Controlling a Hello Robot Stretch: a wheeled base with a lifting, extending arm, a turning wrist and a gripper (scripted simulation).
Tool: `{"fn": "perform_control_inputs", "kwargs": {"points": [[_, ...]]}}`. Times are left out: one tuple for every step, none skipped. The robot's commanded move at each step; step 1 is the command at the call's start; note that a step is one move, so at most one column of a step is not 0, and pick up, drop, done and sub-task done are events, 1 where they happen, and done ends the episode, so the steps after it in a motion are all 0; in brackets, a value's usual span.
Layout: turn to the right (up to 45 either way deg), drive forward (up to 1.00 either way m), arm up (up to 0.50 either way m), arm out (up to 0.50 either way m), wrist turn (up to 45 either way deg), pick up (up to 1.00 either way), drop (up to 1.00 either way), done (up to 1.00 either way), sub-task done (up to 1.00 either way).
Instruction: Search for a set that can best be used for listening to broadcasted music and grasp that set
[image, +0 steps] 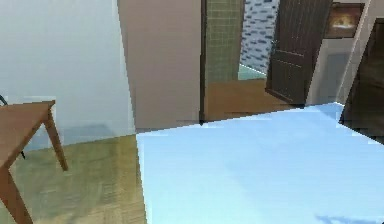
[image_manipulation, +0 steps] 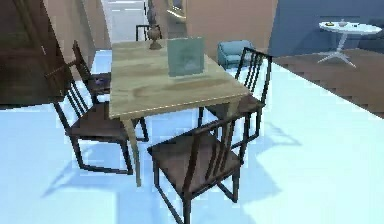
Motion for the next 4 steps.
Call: {"fn": "perform_control_inputs", "kwargs": {"points": [[15.0, 0.00, 0.00, 0.00, 0.0, 0.00, 0.00, 0.00, 0.00], [0.0, 1.00, 0.00, 0.00, 0.0, 0.00, 0.00, 0.00, 0.00], [0.0, 0.95, 0.00, 0.00, 0.0, 0.00, 0.00, 0.00, 0.00], [-3.0, 0.00, 0.00, 0.00, 0.0, 0.00, 0.00, 0.00, 0.00]]}}
